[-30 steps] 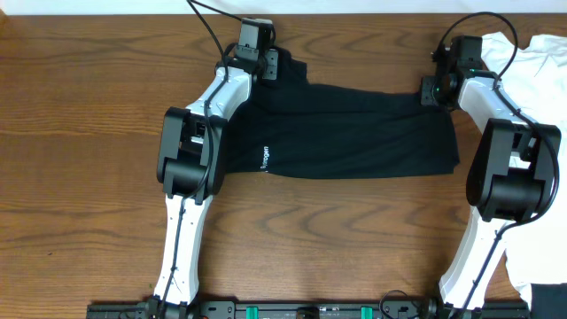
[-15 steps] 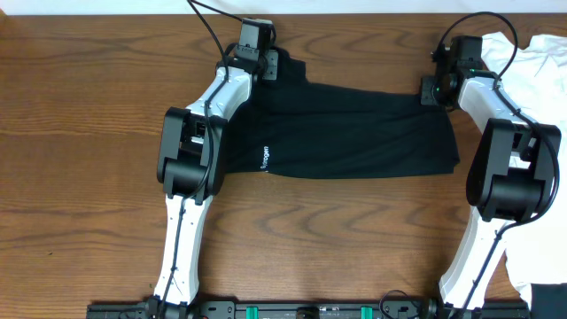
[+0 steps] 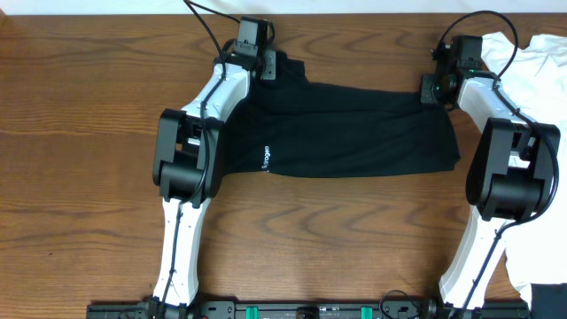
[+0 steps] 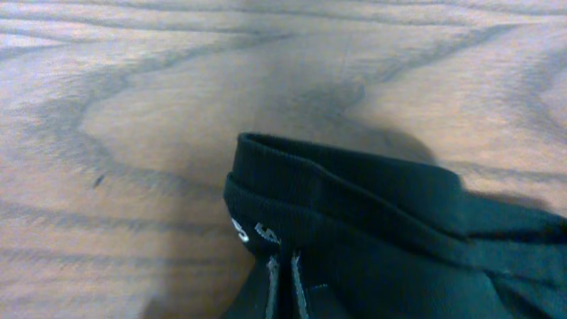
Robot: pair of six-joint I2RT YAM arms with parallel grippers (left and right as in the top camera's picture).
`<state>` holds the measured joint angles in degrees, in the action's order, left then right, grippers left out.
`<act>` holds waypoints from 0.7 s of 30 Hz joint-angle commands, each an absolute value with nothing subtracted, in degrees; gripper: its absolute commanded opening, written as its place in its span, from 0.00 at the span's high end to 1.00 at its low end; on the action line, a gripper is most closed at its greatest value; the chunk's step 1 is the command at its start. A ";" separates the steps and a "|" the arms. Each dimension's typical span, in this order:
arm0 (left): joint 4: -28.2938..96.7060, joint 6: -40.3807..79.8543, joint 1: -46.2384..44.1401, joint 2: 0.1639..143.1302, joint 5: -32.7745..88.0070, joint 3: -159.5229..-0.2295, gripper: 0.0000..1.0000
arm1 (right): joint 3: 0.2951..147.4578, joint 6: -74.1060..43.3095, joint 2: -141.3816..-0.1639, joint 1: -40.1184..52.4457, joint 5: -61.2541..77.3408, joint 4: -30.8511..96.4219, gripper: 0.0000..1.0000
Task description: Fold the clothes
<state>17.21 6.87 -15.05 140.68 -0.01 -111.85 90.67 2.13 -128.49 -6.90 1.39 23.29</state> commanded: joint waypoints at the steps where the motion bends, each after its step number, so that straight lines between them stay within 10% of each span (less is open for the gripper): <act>1: 18.50 7.60 -14.83 134.85 0.97 -111.35 0.94 | 90.19 2.37 -130.89 -7.33 1.15 23.64 0.99; 21: 28.71 7.57 -14.85 131.66 7.07 -111.35 0.94 | 90.41 3.90 -124.62 -7.38 1.98 24.45 0.99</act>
<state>27.70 7.49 -15.07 132.77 6.31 -111.77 90.67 2.85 -128.14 -6.92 1.74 23.94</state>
